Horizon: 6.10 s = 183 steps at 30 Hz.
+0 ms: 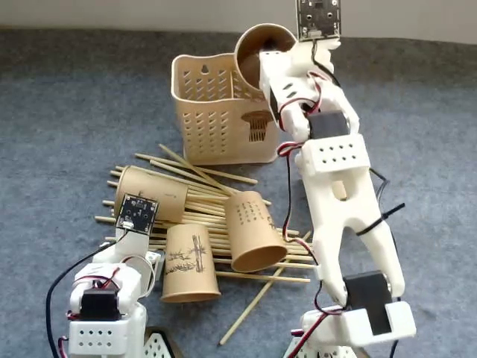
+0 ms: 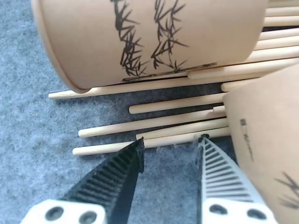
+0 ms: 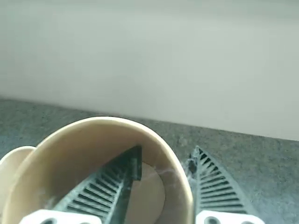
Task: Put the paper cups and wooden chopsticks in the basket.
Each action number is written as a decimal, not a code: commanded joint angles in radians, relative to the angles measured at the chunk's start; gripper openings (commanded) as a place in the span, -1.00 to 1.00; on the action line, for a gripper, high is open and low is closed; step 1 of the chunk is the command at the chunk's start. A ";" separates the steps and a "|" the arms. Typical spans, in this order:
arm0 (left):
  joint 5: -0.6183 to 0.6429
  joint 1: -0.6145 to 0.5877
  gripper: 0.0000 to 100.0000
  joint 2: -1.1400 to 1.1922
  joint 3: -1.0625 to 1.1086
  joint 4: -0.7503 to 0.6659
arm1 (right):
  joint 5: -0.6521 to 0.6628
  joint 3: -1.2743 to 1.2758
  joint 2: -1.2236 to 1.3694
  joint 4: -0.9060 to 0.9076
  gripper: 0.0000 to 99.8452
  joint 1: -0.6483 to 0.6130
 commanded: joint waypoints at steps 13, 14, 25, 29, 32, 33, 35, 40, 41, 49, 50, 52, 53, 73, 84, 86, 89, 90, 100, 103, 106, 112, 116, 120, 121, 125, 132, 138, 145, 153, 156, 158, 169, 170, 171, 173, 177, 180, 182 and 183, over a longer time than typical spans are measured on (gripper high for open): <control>-0.003 0.013 -0.62 -0.005 0.019 0.003 | 0.000 -0.105 -0.085 0.232 -0.68 -0.010; -0.003 0.013 -0.62 -0.005 0.019 0.003 | 0.000 -0.105 -0.094 0.246 -0.71 -0.008; -0.003 0.013 -0.62 -0.005 0.019 0.003 | 0.002 -0.108 -0.148 0.386 -0.99 -0.007; -0.003 0.013 -0.62 -0.005 0.019 0.003 | 0.002 -0.124 -0.154 0.426 -0.99 -0.007; -0.003 0.013 -0.62 -0.005 0.019 0.003 | 0.000 -0.194 -0.130 0.510 -0.99 -0.005; -0.003 0.013 -0.62 -0.005 0.019 0.003 | 0.000 -0.225 -0.116 0.542 -0.99 -0.005; -0.003 0.013 -0.62 -0.005 0.019 0.003 | 0.000 -0.305 -0.085 0.611 -0.99 -0.004; -0.003 0.013 -0.62 -0.005 0.019 0.003 | -0.005 -0.489 0.022 0.753 -0.99 0.028; -0.003 0.013 -0.62 -0.005 0.019 0.003 | -0.005 -0.515 0.047 0.774 -0.99 0.039; -0.003 0.013 -0.62 -0.005 0.019 0.003 | -0.002 -0.665 0.182 0.889 -0.99 0.081; -0.003 0.013 -0.62 -0.005 0.019 0.003 | -0.002 -0.676 0.186 0.900 -0.99 0.081; -0.003 0.013 -0.62 -0.005 0.019 0.003 | 0.000 -0.688 0.186 0.917 -0.97 0.079; -0.003 0.013 -0.62 -0.005 0.019 0.003 | 0.000 -0.691 0.186 0.924 -0.93 0.077; -0.003 0.013 -0.62 -0.005 0.019 0.003 | -0.002 -0.688 0.189 0.728 -0.55 0.004; -0.003 0.013 -0.62 -0.005 0.019 0.003 | -0.006 -0.687 0.225 0.591 -0.55 0.005; -0.003 0.013 -0.62 -0.005 0.019 0.003 | -0.006 -0.684 0.226 0.595 -0.55 0.005; -0.003 0.013 -0.62 -0.005 0.019 0.003 | -0.006 -0.682 0.223 0.611 -0.55 0.005; -0.003 0.013 -0.62 -0.005 0.019 0.003 | -0.006 -0.682 0.222 0.636 -0.55 0.007; -0.003 0.013 -0.62 -0.005 0.019 0.003 | -0.006 -0.693 0.220 0.946 -0.55 0.012; -0.003 0.013 -0.62 -0.005 0.019 0.003 | -0.003 -0.693 0.219 1.033 -0.55 0.013; -0.003 0.013 -0.62 -0.005 0.019 0.003 | -0.005 -0.693 0.183 1.095 -0.55 0.022; -0.003 0.013 -0.62 -0.005 0.019 0.003 | -0.006 -0.682 0.091 1.202 -0.55 0.024; -0.003 0.013 -0.62 -0.005 0.019 0.003 | -0.008 -0.680 0.073 1.274 -0.55 0.024; -0.003 0.013 -0.62 -0.005 0.019 0.003 | -0.048 -0.628 0.059 1.273 -0.55 0.076; -0.003 0.013 -0.62 -0.005 0.019 0.003 | -0.061 -0.604 0.054 1.271 -0.55 0.090; -0.003 0.013 -0.62 -0.005 0.019 0.003 | -0.075 -0.481 0.008 1.271 -0.55 0.120; -0.003 0.013 -0.62 -0.005 0.019 0.003 | -0.077 -0.272 -0.143 1.259 -0.55 0.125; -0.003 0.013 -0.62 -0.005 0.019 0.003 | -0.077 0.013 -0.325 1.112 -0.55 0.125; -0.003 0.013 -0.62 -0.005 0.019 0.003 | -0.075 0.354 -0.532 0.940 -0.55 0.125; -0.003 0.013 -0.62 -0.005 0.019 0.003 | -0.072 0.582 -0.684 0.848 -0.55 0.125; -0.003 0.013 -0.62 -0.005 0.019 0.003 | -0.071 0.656 -0.711 0.806 -0.55 0.125; -0.003 0.013 -0.62 -0.005 0.019 0.003 | -0.071 0.708 -0.719 0.768 -0.55 0.125; -0.003 0.013 -0.62 -0.005 0.019 0.003 | -0.075 0.889 -0.725 0.581 -0.55 0.125; -0.003 0.013 -0.62 -0.005 0.019 0.003 | -0.075 0.901 -0.725 0.559 -0.55 0.125; -0.003 0.013 -0.62 -0.005 0.019 0.003 | -0.075 0.915 -0.723 0.539 -0.55 0.125; -0.003 0.013 -0.62 -0.005 0.019 0.003 | -0.075 0.941 -0.719 0.498 -0.55 0.125; -0.003 0.013 -0.62 -0.005 0.019 0.003 | -0.075 1.001 -0.719 0.406 -0.55 0.125; -0.003 0.013 -0.62 -0.005 0.019 0.003 | -0.075 1.052 -0.719 0.328 -0.55 0.125; -0.003 0.013 -0.62 -0.005 0.019 0.003 | -0.075 1.090 -0.719 0.275 -0.55 0.127; -0.003 0.013 -0.62 -0.005 0.019 0.003 | -0.075 1.110 -0.719 0.248 -0.55 0.127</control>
